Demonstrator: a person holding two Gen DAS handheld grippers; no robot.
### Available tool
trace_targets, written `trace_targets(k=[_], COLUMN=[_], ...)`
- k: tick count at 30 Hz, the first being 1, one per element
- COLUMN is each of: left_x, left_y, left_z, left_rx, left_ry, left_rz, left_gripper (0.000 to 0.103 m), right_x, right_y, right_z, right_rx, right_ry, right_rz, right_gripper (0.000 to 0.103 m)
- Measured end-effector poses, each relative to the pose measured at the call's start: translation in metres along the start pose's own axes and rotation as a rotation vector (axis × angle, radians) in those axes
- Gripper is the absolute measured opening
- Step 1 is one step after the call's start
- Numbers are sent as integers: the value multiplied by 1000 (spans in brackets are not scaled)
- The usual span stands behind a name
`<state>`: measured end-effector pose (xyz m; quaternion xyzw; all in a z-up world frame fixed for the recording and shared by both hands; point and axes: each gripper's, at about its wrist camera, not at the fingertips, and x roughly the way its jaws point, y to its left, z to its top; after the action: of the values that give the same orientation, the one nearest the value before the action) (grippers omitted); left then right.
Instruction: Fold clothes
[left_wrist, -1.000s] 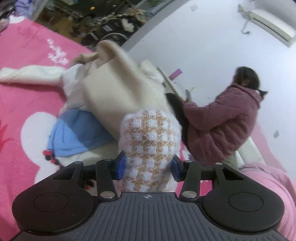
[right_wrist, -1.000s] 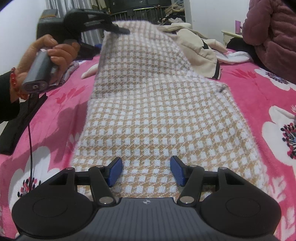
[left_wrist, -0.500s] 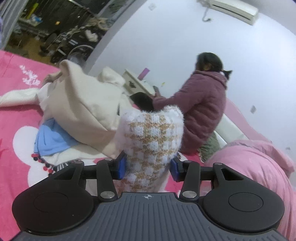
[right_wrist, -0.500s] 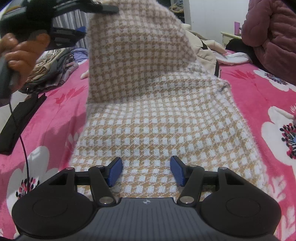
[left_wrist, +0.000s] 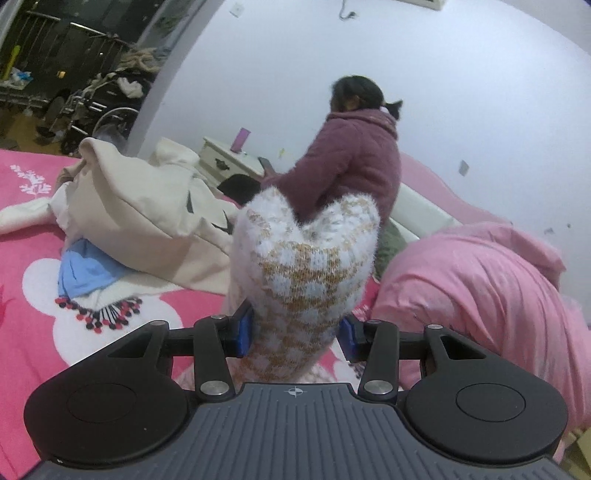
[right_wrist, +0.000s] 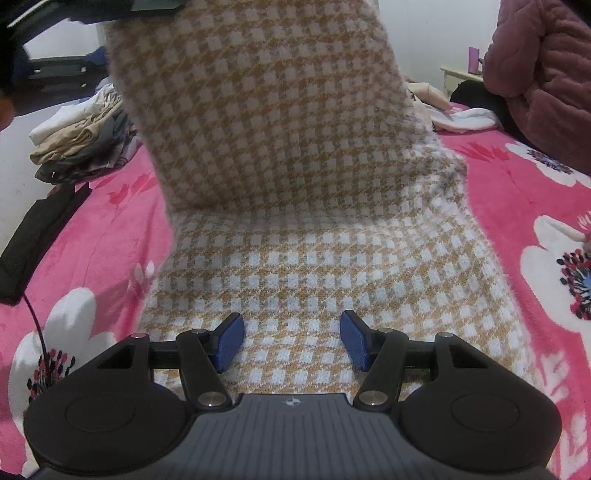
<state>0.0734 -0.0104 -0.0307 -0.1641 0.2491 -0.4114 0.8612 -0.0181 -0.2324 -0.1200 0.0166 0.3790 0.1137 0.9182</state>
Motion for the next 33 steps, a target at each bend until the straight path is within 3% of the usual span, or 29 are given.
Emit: trace_targets(k=[14, 25, 29, 33], left_x=[-21, -37, -41, -45], left_y=[-31, -54, -66, -72], left_z=[-24, -40, -54, -62], left_rx=[119, 162, 235, 293], left_ry=[46, 99, 142, 177], left_rz=[-53, -169, -186, -201], left_gripper=[44, 44, 44, 44], right_x=[-2, -4, -15, -51], right_y=[3, -2, -12, -40], right_z=[-2, -6, -7, -21], right_rx=[0, 21, 82, 278], right_ry=[-8, -25, -47, -91], right_rz=[-10, 1, 19, 42], right_gripper=[61, 61, 61, 61])
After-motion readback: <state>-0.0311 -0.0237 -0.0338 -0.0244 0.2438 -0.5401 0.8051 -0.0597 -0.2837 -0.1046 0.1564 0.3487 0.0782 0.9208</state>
